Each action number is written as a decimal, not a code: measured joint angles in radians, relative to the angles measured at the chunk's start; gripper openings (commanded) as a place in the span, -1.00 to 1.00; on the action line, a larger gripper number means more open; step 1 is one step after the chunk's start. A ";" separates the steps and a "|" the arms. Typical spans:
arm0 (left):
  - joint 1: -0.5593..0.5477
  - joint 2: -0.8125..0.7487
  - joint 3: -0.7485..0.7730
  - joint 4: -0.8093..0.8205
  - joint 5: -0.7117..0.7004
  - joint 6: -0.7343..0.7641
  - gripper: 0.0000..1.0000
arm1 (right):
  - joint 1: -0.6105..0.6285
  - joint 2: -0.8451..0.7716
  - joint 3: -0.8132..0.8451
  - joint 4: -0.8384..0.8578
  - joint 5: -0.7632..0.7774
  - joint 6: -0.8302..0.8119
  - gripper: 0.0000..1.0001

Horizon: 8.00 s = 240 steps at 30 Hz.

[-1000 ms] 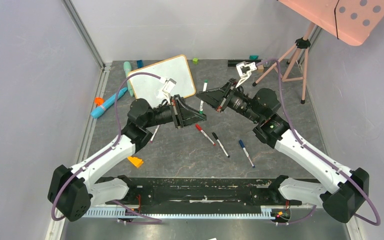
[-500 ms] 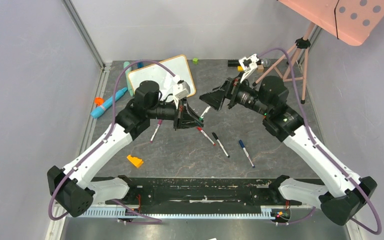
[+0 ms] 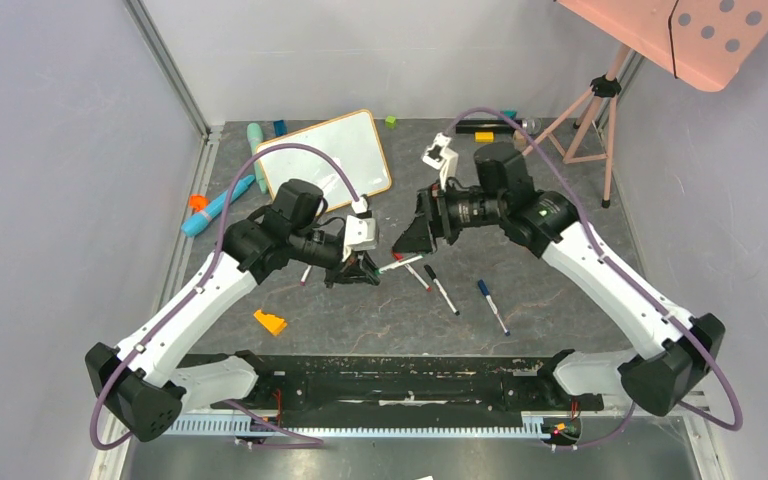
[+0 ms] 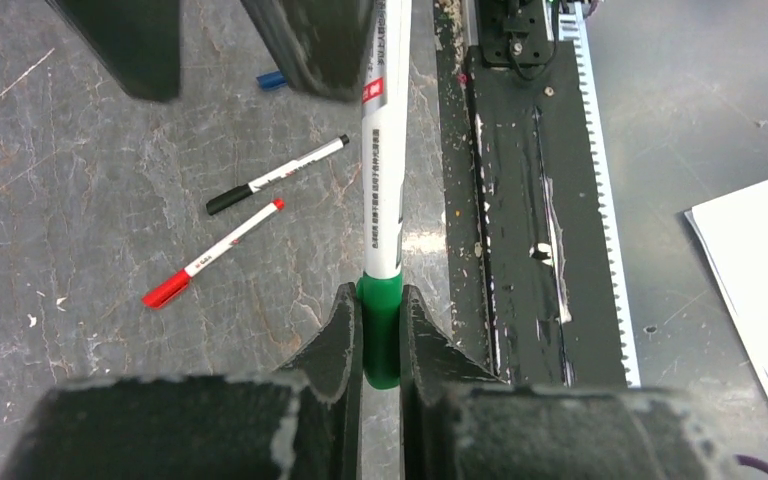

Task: Write a sentence on the whiteboard
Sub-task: Open the pen cap from the whiteboard marker, then place the pen cap at the center of the board, then move the whiteboard to the center of the board.

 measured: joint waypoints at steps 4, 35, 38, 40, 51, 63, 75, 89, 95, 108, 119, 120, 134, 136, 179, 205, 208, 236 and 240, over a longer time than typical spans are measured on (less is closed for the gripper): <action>0.000 0.000 0.000 -0.030 -0.002 0.044 -0.96 | 0.046 0.048 0.011 -0.042 -0.018 -0.015 0.17; -0.002 0.060 0.041 -0.110 -0.056 0.127 -0.96 | 0.140 0.122 0.052 -0.157 -0.068 -0.063 -0.14; -0.002 0.060 0.041 -0.114 -0.054 0.127 -0.96 | 0.146 0.123 0.045 -0.136 -0.061 -0.051 -0.33; -0.002 0.059 0.042 -0.117 -0.053 0.127 -0.96 | 0.145 0.124 0.039 -0.132 -0.055 -0.044 -0.47; -0.002 0.058 0.044 -0.142 -0.082 0.123 -0.96 | 0.145 0.133 0.026 -0.130 -0.005 -0.029 -1.00; -0.013 0.031 -0.024 -0.095 -0.163 0.216 -0.96 | 0.073 0.128 0.063 -0.245 -0.019 -0.154 -1.00; -0.004 0.029 -0.118 -0.040 -0.285 0.105 -0.96 | -0.067 0.032 0.045 -0.333 0.011 -0.200 -1.00; -0.002 0.505 0.040 0.099 -0.590 -0.690 -0.96 | -0.082 -0.138 -0.060 -0.204 0.545 -0.049 -1.00; -0.002 0.598 0.072 0.109 -0.625 -0.803 -0.96 | -0.085 -0.278 -0.158 -0.115 0.685 0.014 -1.00; -0.002 0.654 0.006 0.249 -0.718 -0.885 -0.60 | -0.085 -0.332 -0.310 -0.066 0.719 0.084 -1.00; -0.003 0.633 -0.060 0.349 -0.766 -0.894 0.65 | -0.085 -0.345 -0.312 -0.037 0.728 0.095 -1.00; -0.003 0.624 -0.060 0.343 -0.777 -0.895 0.75 | -0.085 -0.343 -0.312 -0.033 0.729 0.096 -1.00; 0.218 0.206 -0.071 0.267 -0.734 -0.896 0.99 | -0.085 -0.281 -0.292 -0.004 0.725 0.098 -1.00; 0.335 0.167 -0.072 0.266 -0.694 -0.895 0.99 | -0.085 -0.279 -0.291 0.008 0.717 0.098 -1.00; 0.832 0.347 0.126 0.576 -0.530 -0.843 0.99 | -0.106 -0.100 -0.119 0.085 0.498 -0.047 -1.00; 0.991 0.763 0.041 1.115 0.055 -1.096 0.99 | -0.138 -0.056 -0.103 0.110 0.409 -0.058 -1.00; 0.989 0.764 0.041 1.102 0.071 -1.055 0.99 | -0.143 -0.049 -0.103 0.115 0.402 -0.055 -1.00; 0.984 1.140 0.206 2.222 0.385 -1.587 -0.94 | -0.182 0.005 -0.103 0.171 0.352 -0.026 -1.00; 0.983 1.147 0.205 2.223 0.395 -1.632 -0.96 | -0.186 0.005 -0.103 0.171 0.353 -0.025 -1.00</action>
